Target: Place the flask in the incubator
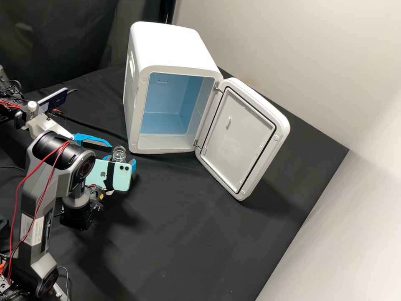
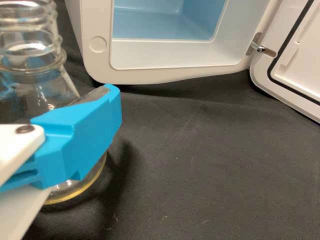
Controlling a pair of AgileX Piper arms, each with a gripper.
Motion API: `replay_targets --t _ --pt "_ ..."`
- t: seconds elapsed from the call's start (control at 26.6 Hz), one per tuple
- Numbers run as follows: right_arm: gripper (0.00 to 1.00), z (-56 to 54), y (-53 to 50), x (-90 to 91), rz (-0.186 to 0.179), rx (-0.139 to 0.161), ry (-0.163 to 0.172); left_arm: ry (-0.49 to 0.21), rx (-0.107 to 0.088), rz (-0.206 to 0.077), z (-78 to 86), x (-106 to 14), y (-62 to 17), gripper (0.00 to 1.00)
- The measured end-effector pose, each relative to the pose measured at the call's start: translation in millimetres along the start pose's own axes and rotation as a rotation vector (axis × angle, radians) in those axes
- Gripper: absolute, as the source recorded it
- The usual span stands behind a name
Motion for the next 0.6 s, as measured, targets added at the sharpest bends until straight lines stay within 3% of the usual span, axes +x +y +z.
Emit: replay_targets --t 0.38,0.6 --pt "0.0 11.1 13.1 -15.0 0.039 0.011 -0.055 0.0 0.0 0.0 0.0 0.0 0.0 1.0" --pt "0.0 11.5 16.7 -18.5 0.051 0.006 -0.05 0.003 0.008 0.013 -3.5 2.7 3.9 1.0"
